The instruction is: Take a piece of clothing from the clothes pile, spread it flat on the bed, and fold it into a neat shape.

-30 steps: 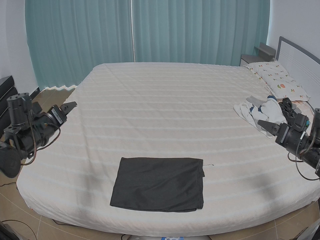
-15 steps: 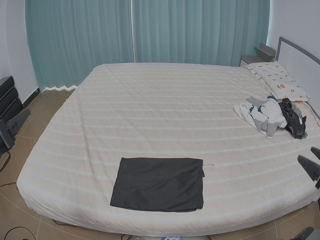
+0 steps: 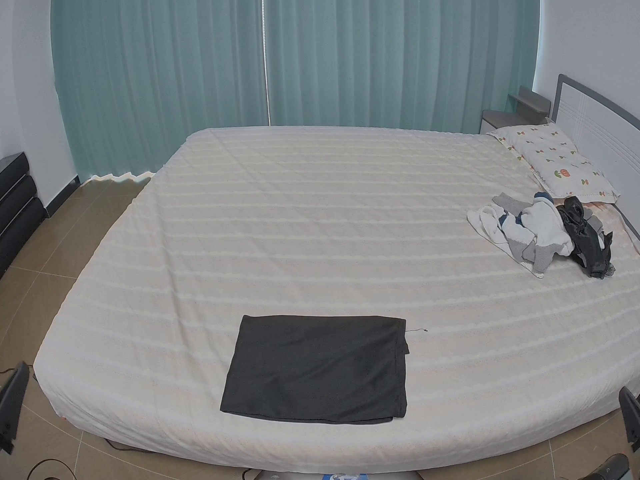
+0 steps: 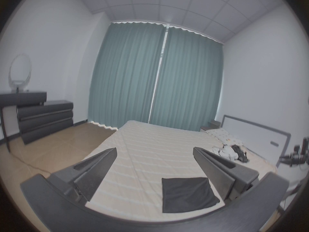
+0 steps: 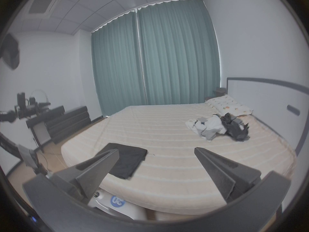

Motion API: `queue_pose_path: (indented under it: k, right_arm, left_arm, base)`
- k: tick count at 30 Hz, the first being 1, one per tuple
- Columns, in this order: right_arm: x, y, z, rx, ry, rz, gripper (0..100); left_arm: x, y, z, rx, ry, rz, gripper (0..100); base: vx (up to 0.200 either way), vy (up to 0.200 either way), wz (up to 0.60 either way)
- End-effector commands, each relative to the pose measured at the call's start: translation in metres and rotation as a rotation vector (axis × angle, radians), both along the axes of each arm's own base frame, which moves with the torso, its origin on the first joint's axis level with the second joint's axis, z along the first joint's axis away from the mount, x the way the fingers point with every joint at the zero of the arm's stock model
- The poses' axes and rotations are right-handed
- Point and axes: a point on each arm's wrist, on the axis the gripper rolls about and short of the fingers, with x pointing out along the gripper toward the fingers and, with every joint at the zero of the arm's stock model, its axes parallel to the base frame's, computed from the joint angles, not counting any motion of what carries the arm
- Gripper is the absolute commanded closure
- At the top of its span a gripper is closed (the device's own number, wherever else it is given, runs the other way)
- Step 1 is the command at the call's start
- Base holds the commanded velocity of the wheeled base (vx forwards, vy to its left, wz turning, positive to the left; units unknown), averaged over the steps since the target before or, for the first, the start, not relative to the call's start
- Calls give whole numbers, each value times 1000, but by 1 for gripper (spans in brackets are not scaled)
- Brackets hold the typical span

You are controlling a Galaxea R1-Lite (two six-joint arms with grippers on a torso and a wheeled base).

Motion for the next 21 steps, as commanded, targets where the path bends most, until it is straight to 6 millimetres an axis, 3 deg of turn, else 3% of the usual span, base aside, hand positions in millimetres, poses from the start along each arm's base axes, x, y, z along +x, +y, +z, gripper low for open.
queue_pose_path:
  k: [1, 9, 13, 18, 21]
  right_arm:
    - [-14, 0, -28, -26, -59, -17, 0]
    - [-1, -2, -68, -54, 44, -175, 0]
    - [1, -2, -65, -72, -7, -172, 0]
    - [-5, 1, -35, -85, -225, -26, 0]
    - [0, 2, -46, -58, -198, -17, 0]
  left_arm:
    - [-21, 1, -26, 11, -69, -19, 0]
    - [-24, 0, -60, 47, -68, 5, 0]
    - [-22, -1, -80, 79, -69, 28, 0]
    - [-21, 0, -78, 140, -125, 62, 0]
    - [-17, 1, -83, 173, -139, 133, 0]
  base:
    - [0, 0, 0]
    - [0, 0, 0]
    - [0, 0, 0]
    - [0, 0, 0]
    - [0, 0, 0]
